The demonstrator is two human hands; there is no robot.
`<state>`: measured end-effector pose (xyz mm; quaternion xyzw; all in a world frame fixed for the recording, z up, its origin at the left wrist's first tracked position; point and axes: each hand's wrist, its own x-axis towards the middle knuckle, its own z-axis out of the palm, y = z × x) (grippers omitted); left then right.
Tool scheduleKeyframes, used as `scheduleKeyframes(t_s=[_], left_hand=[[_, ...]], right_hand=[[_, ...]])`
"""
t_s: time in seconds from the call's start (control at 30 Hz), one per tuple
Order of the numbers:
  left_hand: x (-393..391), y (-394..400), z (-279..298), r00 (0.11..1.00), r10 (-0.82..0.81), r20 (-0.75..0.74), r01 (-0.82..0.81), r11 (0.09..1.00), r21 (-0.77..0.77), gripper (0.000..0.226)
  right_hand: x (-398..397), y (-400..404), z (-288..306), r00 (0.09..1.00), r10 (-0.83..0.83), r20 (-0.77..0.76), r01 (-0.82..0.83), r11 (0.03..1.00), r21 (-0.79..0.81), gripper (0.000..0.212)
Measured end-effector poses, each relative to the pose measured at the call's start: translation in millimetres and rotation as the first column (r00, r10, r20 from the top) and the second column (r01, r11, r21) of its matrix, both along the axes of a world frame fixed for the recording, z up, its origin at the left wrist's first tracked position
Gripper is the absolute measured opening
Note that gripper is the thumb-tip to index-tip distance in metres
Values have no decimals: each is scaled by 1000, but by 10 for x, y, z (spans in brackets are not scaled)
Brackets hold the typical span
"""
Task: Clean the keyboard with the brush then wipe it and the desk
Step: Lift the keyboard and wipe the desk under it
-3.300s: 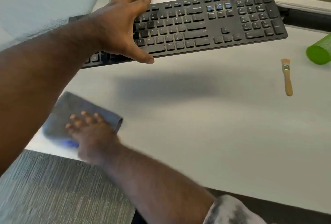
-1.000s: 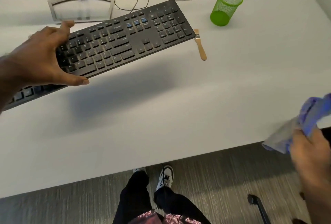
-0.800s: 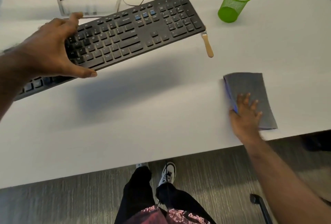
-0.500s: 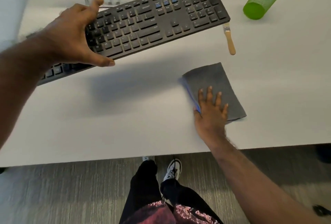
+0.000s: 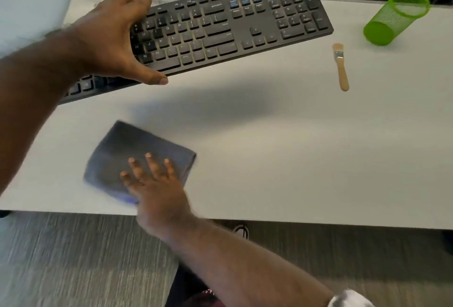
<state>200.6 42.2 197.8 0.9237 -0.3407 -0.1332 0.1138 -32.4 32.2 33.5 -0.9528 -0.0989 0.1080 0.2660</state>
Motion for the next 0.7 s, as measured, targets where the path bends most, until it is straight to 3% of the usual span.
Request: scheduleKeyframes(t_s=[0.1, 0.17, 0.2, 0.27, 0.33, 0.4, 0.43, 0.5, 0.6, 0.7], left_hand=[[51, 10, 55, 1000, -4, 19, 3, 1000, 22, 143], [91, 5, 101, 999, -9, 37, 8, 1000, 28, 141], [114, 4, 121, 999, -9, 46, 8, 1000, 30, 141], [159, 2, 161, 998, -2, 63, 0, 999, 36, 142], [201, -3, 201, 997, 5, 80, -8, 999, 34, 142], [245, -1, 243, 995, 21, 93, -23, 1000, 21, 138], [275, 5, 258, 994, 21, 104, -24, 999, 22, 134], [317, 18, 278, 993, 7, 122, -11, 999, 32, 125], [343, 46, 303, 993, 1, 115, -6, 999, 42, 123], [360, 55, 319, 993, 12, 122, -16, 1000, 27, 126]], right_hand=[[-20, 417, 83, 970, 221, -99, -216, 975, 58, 65], [-55, 547, 198, 930, 313, -191, -268, 936, 230, 61], [-75, 547, 289, 913, 327, -242, -220, 897, 384, 57], [-84, 430, 496, 867, 276, -415, 77, 749, 658, 45], [-16, 162, 626, 802, 158, -576, 400, 575, 714, 32], [90, -265, 703, 815, -9, -579, 514, 472, 716, 16], [151, -521, 740, 824, -110, -555, 546, 413, 729, 14], [278, -1156, 846, 774, -377, -509, 623, 303, 721, 31], [442, -2103, 975, 597, -739, -311, 680, 262, 684, 30], [635, -2704, 985, 402, -911, -87, 748, 272, 605, 23]])
